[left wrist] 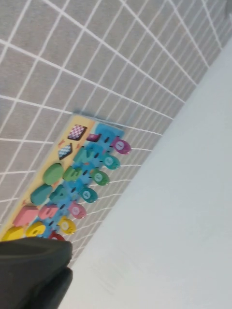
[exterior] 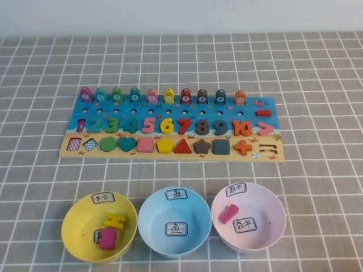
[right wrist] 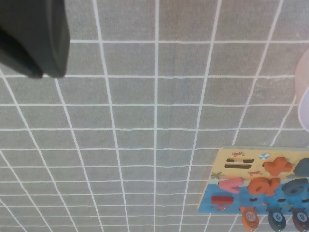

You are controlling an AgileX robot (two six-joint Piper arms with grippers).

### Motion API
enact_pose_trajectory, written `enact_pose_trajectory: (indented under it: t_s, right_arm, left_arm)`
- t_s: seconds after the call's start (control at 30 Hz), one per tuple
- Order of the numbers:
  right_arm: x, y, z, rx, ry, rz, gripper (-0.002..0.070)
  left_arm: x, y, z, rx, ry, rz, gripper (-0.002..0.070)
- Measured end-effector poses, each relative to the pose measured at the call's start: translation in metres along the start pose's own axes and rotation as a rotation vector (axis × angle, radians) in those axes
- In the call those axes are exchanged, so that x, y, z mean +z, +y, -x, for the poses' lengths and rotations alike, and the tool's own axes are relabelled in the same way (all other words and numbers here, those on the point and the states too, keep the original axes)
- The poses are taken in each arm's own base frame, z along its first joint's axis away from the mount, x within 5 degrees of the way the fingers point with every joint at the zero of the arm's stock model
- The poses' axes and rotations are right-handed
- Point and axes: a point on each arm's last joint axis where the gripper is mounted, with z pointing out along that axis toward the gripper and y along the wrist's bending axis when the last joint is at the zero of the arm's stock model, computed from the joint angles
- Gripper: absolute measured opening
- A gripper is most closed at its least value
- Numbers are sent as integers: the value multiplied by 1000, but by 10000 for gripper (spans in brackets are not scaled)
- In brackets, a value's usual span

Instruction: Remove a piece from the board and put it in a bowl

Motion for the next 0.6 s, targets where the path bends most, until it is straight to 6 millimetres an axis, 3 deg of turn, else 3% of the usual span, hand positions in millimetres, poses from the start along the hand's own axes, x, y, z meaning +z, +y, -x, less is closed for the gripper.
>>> enact_pose_trajectory:
  t_s: [0.33,0.47,0.6]
  right_arm:
    - [0,0,0,0,0,0,-17]
    - [0,0,0,0,0,0,-17]
    - [0,0,0,0,0,0,-17]
  left_arm:
    - [0,-6,9,-15,-44,-23,-5]
    - [7,-29,35,5,29,7,-5]
    - [27,-48,57,39,181,83,-5]
